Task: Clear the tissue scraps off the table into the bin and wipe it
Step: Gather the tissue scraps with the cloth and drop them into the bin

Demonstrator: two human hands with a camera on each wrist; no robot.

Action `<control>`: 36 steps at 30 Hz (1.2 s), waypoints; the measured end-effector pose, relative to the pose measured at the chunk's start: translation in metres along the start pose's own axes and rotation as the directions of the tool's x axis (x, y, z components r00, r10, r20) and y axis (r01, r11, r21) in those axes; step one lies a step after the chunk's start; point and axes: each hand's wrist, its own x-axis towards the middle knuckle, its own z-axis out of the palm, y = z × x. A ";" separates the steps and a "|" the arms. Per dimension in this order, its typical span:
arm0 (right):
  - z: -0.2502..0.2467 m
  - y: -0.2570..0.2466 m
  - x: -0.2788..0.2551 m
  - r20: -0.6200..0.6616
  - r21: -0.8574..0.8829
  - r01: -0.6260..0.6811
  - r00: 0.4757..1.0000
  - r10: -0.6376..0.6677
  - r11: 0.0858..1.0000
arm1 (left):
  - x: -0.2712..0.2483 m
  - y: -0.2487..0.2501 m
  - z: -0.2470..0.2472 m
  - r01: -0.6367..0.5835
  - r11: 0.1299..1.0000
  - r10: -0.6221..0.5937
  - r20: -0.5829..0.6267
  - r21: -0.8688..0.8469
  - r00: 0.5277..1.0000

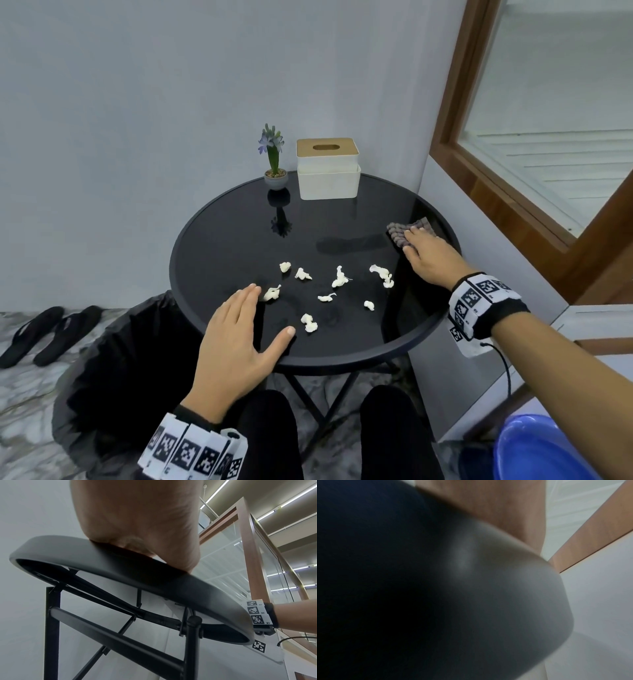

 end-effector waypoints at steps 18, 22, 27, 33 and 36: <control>0.027 -0.057 -0.071 -0.174 0.169 0.184 0.973 -0.155 0.968 | -0.002 -0.003 0.008 0.032 0.996 -0.035 0.040 0.084 0.999; 0.033 -0.079 -0.084 -0.241 0.208 0.229 0.954 -0.178 0.951 | -0.002 -0.002 0.008 0.034 0.996 -0.037 0.034 0.082 0.999; 0.035 -0.092 -0.090 -0.231 0.447 0.208 0.966 -0.112 0.870 | -0.001 -0.003 0.007 0.025 0.995 -0.029 0.040 0.092 0.999; 0.000 -0.076 -0.083 -0.329 0.632 0.099 0.932 0.151 0.769 | -0.001 -0.004 0.007 0.024 0.996 -0.029 0.053 0.090 0.998; -0.011 -0.064 -0.082 -0.363 0.539 0.132 0.928 0.088 0.832 | -0.003 -0.004 0.008 0.018 0.996 -0.023 0.052 0.091 0.998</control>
